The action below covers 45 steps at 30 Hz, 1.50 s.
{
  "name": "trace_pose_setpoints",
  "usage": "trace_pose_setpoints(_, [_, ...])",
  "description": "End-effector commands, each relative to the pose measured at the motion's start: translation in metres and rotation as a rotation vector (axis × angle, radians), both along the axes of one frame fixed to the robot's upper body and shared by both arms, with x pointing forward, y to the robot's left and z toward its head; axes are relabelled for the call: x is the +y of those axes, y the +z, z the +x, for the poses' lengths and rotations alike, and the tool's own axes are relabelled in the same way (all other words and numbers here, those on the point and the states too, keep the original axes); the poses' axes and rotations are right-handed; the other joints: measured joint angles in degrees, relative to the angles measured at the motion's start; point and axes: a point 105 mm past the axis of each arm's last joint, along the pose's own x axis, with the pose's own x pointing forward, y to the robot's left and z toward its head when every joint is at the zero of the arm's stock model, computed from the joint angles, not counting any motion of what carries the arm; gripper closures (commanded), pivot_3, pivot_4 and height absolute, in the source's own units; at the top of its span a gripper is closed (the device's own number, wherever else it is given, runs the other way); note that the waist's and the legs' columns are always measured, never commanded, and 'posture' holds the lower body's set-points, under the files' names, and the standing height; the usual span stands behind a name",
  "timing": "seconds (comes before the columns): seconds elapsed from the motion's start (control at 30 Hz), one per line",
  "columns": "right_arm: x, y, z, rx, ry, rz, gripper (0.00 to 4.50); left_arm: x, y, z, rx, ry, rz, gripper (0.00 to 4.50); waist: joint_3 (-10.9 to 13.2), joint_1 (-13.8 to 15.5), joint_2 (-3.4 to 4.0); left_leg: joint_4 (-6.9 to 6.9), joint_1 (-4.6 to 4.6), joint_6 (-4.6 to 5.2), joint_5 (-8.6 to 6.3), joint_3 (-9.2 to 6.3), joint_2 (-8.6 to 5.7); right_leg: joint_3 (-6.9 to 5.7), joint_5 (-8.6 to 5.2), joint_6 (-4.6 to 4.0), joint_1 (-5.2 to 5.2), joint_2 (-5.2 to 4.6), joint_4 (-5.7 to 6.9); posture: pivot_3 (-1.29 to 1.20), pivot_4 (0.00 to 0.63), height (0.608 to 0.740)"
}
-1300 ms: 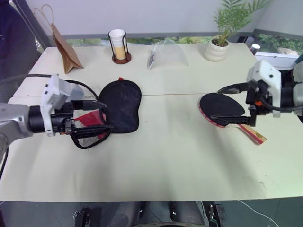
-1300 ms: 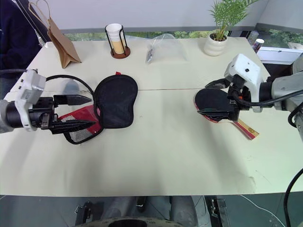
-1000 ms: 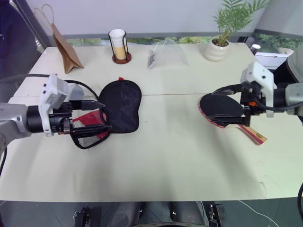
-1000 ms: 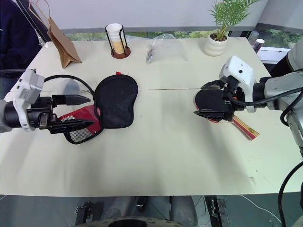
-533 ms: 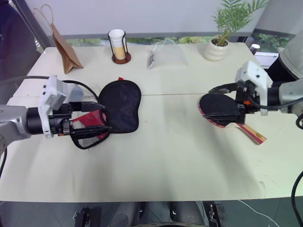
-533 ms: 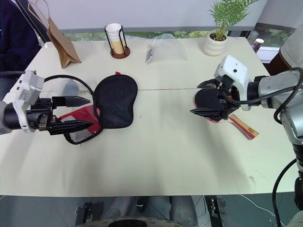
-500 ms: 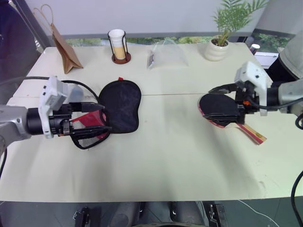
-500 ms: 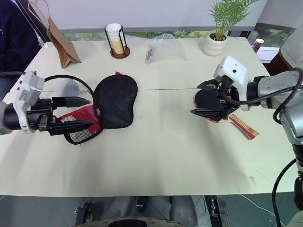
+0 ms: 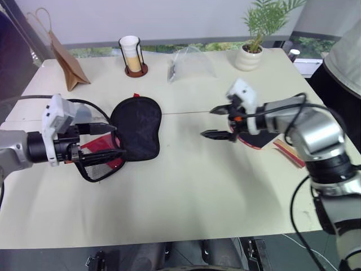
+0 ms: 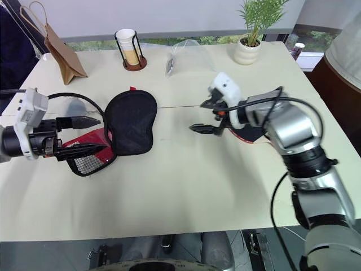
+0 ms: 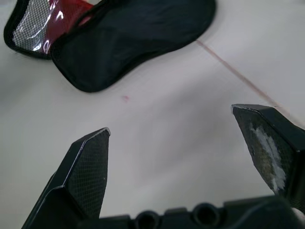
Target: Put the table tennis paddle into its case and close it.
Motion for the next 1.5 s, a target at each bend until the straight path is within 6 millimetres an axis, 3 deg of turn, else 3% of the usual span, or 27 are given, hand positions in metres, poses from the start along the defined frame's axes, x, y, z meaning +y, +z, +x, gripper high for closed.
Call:
trace_pose_setpoints(0.03, [0.037, 0.000, 0.016, -0.005, -0.019, 0.025, 0.04, 0.012, 0.012, -0.002, -0.060, 0.038, 0.035, 0.00, 0.0, -0.3, 0.00, 0.00, 0.00, -0.01, 0.01, 0.00, 0.00, 0.00, 0.04, -0.04, -0.02, 0.02, 0.01, 0.00, 0.150, 0.740])
trace_pose_setpoints(0.1, [0.061, -0.012, 0.024, 0.026, -0.022, 0.028, 0.04, 0.015, 0.012, -0.004, -0.060, 0.051, 0.043, 0.00, 0.0, -0.6, -0.01, -0.04, 0.04, -0.07, 0.04, 0.03, 0.05, 0.07, 0.08, -0.09, -0.06, 0.09, 0.05, 0.00, 0.150, 0.740])
trace_pose_setpoints(0.27, [0.098, -0.035, 0.034, 0.078, -0.043, 0.024, 0.04, 0.017, 0.011, -0.010, -0.060, 0.066, 0.048, 0.00, 0.0, -0.1, -0.02, -0.21, 0.06, -0.40, 0.23, -0.02, 0.09, 0.08, 0.12, -0.16, -0.31, 0.22, 0.14, 0.00, 0.150, 0.740])
trace_pose_setpoints(0.47, [0.138, -0.061, 0.032, 0.139, -0.045, 0.044, 0.04, 0.017, 0.011, -0.016, -0.057, 0.087, 0.051, 0.00, 0.0, -0.4, -0.03, -0.23, 0.13, -0.39, 0.22, -0.04, 0.16, 0.19, 0.26, -0.37, -0.35, 0.55, 0.13, 0.00, 0.150, 0.740])
trace_pose_setpoints(0.63, [0.160, -0.079, 0.025, 0.167, -0.021, 0.032, 0.04, 0.017, 0.010, -0.017, -0.056, 0.097, 0.054, 0.00, 0.0, -0.7, -0.04, -0.43, 0.34, -0.49, 0.27, -0.02, 0.37, 0.21, 0.31, -0.46, -0.32, 0.73, 0.14, 0.00, 0.150, 0.740])
trace_pose_setpoints(0.83, [0.173, -0.095, 0.023, 0.156, -0.016, -0.008, 0.04, 0.016, 0.010, -0.018, -0.060, 0.105, 0.059, 0.00, 0.0, -1.9, -0.07, -0.98, 0.91, -0.83, 0.46, -0.02, 0.72, 0.23, 0.38, -0.66, -0.08, 1.03, 0.08, 0.00, 0.150, 0.740])
trace_pose_setpoints(0.93, [0.176, -0.098, 0.022, 0.146, 0.000, -0.021, 0.94, 0.016, 0.011, -0.019, -0.064, 0.109, 0.061, 0.00, 0.0, -2.2, -0.07, -1.01, 0.97, -0.87, 0.49, -0.01, 0.89, 0.25, 0.44, -0.79, -0.08, 1.20, 0.08, 0.00, 0.150, 0.740])
trace_pose_setpoints(1.17, [0.181, -0.102, 0.019, 0.125, 0.031, -0.040, 4.43, 0.016, 0.012, -0.019, -0.073, 0.122, 0.062, 0.00, 0.0, -2.8, -0.07, -1.02, 0.98, -0.99, 0.48, -0.01, 1.03, 0.29, 0.45, -0.86, -0.11, 1.37, 0.08, 0.00, 0.150, 0.740])
trace_pose_setpoints(1.33, [0.176, -0.101, 0.016, 0.140, 0.059, -0.048, 4.48, 0.016, 0.012, -0.019, -0.076, 0.126, 0.063, 0.00, 0.0, -3.1, -0.06, -1.05, 0.99, -1.02, 0.48, -0.01, 1.06, 0.29, 0.47, -0.89, -0.12, 1.40, 0.08, 0.00, 0.150, 0.740])
trace_pose_setpoints(1.5, [0.133, -0.084, 0.013, 0.163, 0.058, -0.011, 4.48, 0.014, 0.010, -0.018, -0.072, 0.119, 0.060, 0.00, 0.0, -2.1, -0.05, -1.03, 0.98, -1.02, 0.47, -0.01, 1.02, 0.29, 0.47, -0.88, -0.10, 1.36, 0.03, 0.00, 0.150, 0.740])
